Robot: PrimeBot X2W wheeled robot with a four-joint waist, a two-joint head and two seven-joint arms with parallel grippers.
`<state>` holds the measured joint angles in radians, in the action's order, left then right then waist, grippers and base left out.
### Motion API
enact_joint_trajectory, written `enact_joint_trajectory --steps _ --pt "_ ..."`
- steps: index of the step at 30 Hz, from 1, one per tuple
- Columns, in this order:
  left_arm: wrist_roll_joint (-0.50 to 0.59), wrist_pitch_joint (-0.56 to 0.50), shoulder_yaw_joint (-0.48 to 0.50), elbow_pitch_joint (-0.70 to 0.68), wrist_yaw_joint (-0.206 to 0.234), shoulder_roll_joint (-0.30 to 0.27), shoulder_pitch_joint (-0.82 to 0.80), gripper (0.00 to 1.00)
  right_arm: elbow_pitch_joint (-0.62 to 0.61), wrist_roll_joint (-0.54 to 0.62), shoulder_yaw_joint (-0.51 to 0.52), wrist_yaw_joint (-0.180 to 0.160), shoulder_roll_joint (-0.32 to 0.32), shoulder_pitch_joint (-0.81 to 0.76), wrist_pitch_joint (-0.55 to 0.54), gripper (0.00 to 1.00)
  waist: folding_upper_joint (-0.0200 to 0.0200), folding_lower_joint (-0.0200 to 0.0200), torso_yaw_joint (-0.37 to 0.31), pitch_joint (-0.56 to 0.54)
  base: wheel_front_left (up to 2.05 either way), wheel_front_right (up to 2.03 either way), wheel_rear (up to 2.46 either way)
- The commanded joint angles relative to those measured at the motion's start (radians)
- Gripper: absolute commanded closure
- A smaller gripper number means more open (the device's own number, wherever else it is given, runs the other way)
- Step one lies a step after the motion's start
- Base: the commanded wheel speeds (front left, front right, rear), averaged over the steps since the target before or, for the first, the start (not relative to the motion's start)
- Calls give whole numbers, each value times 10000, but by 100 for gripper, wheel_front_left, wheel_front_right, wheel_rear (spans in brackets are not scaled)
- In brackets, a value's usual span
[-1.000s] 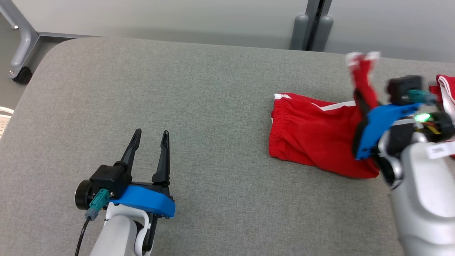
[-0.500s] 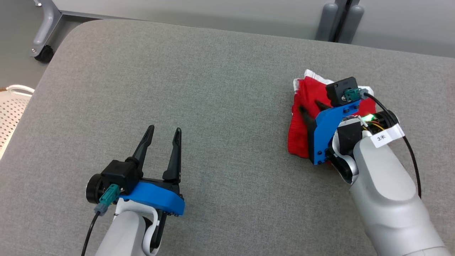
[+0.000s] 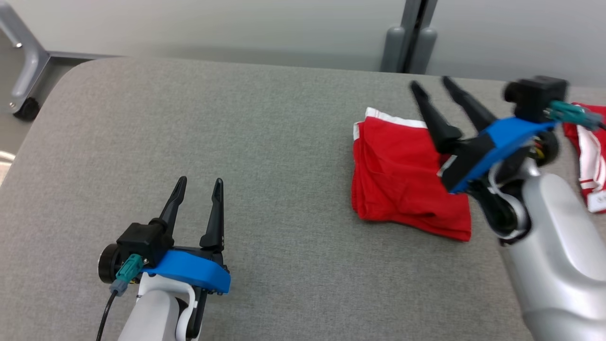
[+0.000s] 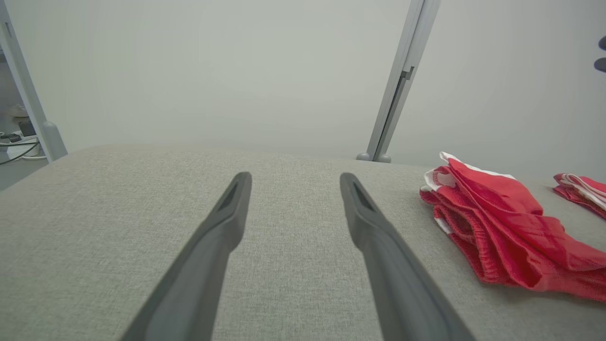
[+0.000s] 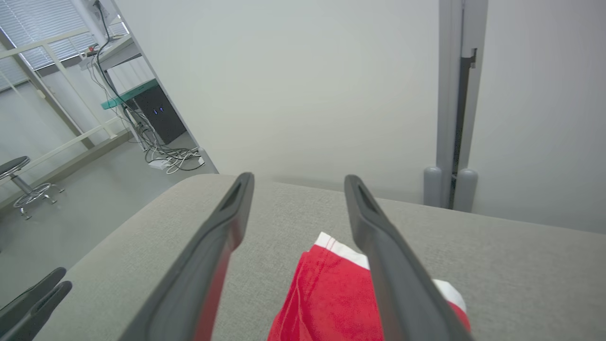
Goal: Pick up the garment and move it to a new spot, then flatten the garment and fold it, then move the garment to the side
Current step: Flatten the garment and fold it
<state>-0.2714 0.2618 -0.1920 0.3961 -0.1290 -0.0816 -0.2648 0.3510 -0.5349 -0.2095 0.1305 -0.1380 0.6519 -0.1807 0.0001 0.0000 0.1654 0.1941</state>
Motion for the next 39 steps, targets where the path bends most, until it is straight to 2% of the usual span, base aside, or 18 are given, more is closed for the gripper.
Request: enact_joint_trajectory --steps 1,6,12,18,24,29,30,31,32,33,34,39 --pt "66 38 65 16 -13 -37 189 0 -401 459 469 5 -305 -536 203 0 -1 0 -289 -269 0 0 0" --pt "93 39 196 59 -14 -35 349 0 -966 1607 1768 5 -576 -1911 685 0 -1 0 -568 -510 0 0 0" --pt "63 39 311 152 -12 -26 538 0 -972 2955 3051 3 -77 -3598 1532 0 -1 0 -727 -785 0 0 0" --pt "41 39 458 130 -14 -94 725 0 -485 3775 2890 5 332 -4215 1747 0 -1 0 -917 -843 0 0 0" --pt "89 40 357 44 -12 -122 499 0 474 4103 2402 5 529 -3401 1697 0 -1 0 -791 -613 0 0 0" --pt "129 38 57 46 -13 -145 156 0 1947 4544 1822 3 586 -2339 1703 0 -1 0 -402 -334 0 0 0" --pt "130 40 0 50 -13 -143 82 0 2273 4677 1715 3 571 -2130 1707 6 -1 0 -310 -277 0 0 0" --pt "122 40 -65 59 -13 -142 12 0 2629 4783 1681 3 562 -1932 1711 27 -1 0 -216 -228 0 0 0" --pt "111 40 -104 71 -13 -147 -47 0 3003 4935 1618 3 551 -1760 1667 56 -1 0 -123 -188 0 0 0" --pt "99 38 -166 90 -13 -152 -102 0 3316 5076 1569 3 544 -1603 1672 91 -1 0 -35 -158 0 0 0" --pt "79 38 -209 98 -13 -152 -145 0 3648 5193 1466 3 568 -1473 1628 100 -1 0 45 -140 0 0 0" --pt "2 40 -296 148 -13 -171 -134 0 4765 5214 887 3 751 -1155 1739 100 -1 0 276 -183 0 0 0"
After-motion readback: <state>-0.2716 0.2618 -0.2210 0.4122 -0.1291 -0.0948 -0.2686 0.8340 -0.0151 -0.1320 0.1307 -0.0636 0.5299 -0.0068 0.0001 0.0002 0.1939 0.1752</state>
